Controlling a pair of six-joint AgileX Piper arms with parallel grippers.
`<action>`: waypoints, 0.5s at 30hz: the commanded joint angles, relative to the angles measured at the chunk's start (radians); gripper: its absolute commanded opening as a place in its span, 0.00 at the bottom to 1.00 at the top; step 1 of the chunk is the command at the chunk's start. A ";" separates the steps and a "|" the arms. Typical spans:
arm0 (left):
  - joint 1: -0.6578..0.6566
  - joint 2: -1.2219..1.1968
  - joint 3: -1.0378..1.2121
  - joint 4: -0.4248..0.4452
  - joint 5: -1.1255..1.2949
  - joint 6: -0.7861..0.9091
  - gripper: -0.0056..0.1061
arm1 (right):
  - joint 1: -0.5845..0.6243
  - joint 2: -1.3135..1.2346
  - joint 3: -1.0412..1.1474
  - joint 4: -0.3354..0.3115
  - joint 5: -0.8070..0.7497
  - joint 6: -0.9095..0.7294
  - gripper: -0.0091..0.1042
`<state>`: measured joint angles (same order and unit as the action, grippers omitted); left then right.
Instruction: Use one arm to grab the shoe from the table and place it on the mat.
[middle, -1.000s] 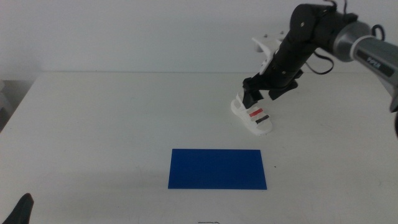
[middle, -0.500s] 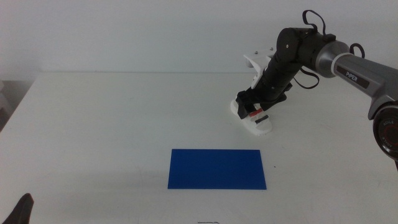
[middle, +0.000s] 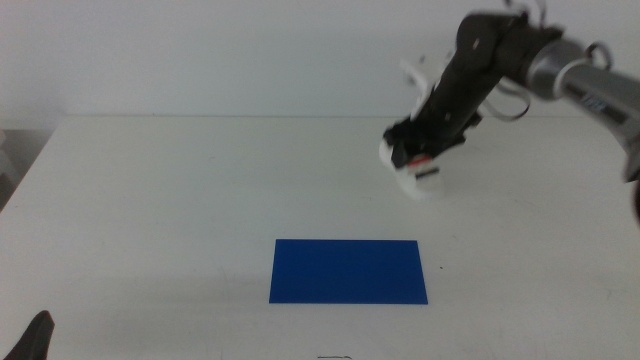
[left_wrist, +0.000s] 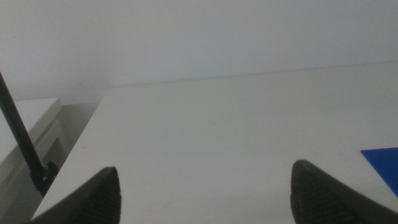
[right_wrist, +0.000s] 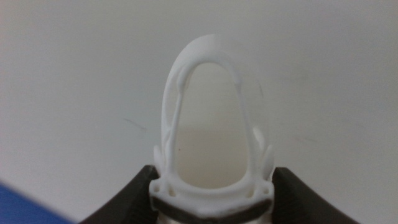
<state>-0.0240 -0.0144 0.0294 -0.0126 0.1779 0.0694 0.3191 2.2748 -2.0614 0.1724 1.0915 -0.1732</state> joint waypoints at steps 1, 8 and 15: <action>-0.003 -0.019 -0.003 -0.009 -0.082 -0.015 0.89 | 0.003 -0.161 -0.025 -0.011 0.002 0.059 0.07; -0.003 -0.019 -0.003 -0.009 -0.082 -0.015 0.89 | 0.112 -0.403 0.211 -0.166 -0.041 0.222 0.07; -0.003 -0.019 -0.003 -0.009 -0.082 -0.015 0.89 | 0.313 -0.534 0.486 -0.319 -0.167 0.487 0.07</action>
<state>-0.0240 -0.0144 0.0294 -0.0126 0.1779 0.0694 0.6004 1.8051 -1.5909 -0.0908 0.9900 0.2497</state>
